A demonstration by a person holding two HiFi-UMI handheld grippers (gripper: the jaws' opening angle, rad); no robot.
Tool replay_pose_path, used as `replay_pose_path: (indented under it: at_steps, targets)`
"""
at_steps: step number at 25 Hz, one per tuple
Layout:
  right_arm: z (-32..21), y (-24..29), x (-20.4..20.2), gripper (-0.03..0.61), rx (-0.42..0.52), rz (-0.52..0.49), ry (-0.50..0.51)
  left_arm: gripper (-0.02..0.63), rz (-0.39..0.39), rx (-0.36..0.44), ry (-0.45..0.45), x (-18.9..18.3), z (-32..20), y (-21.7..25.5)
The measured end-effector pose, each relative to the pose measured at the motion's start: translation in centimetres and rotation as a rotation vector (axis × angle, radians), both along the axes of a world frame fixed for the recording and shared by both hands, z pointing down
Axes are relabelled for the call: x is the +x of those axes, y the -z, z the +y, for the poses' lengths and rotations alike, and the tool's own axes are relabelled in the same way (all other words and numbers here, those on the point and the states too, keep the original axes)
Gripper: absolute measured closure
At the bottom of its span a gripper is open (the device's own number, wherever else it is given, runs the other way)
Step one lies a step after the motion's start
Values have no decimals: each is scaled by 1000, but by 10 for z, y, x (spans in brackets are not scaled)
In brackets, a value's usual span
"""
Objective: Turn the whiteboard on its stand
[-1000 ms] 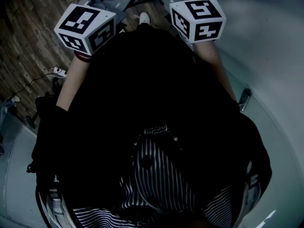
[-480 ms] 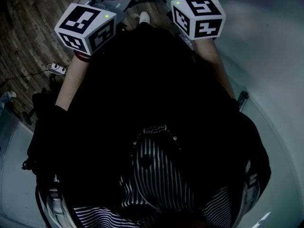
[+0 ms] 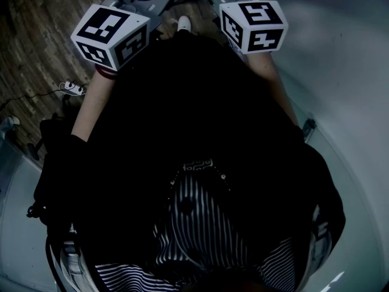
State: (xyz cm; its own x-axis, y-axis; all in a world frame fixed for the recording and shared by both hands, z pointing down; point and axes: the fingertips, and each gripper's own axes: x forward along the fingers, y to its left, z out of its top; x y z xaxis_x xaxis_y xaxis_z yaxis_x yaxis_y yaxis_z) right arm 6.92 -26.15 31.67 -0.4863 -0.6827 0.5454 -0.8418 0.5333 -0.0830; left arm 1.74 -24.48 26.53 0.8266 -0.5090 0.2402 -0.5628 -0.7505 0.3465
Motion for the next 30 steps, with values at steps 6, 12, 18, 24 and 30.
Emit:
replay_pose_path:
  at_steps: [6,12,18,24,30]
  targets:
    - [-7,2,-2,394,2,-15,3,614,3,4,4,2,-6,1]
    - [-29,1,-8,393,-6,-28,19,614,-3,-1,33,-3,-21,-2]
    - [-56,0,-26,394,3,-31,58,614,-11,2,110,-33,-35,-3]
    - [-83,0,-31,396,16,-26,73,613,-23,-6,164,-56,-45,-8]
    - [-97,-1,-21,394,18,-17,63,613,-20,-16,170,-55,-47,-11]
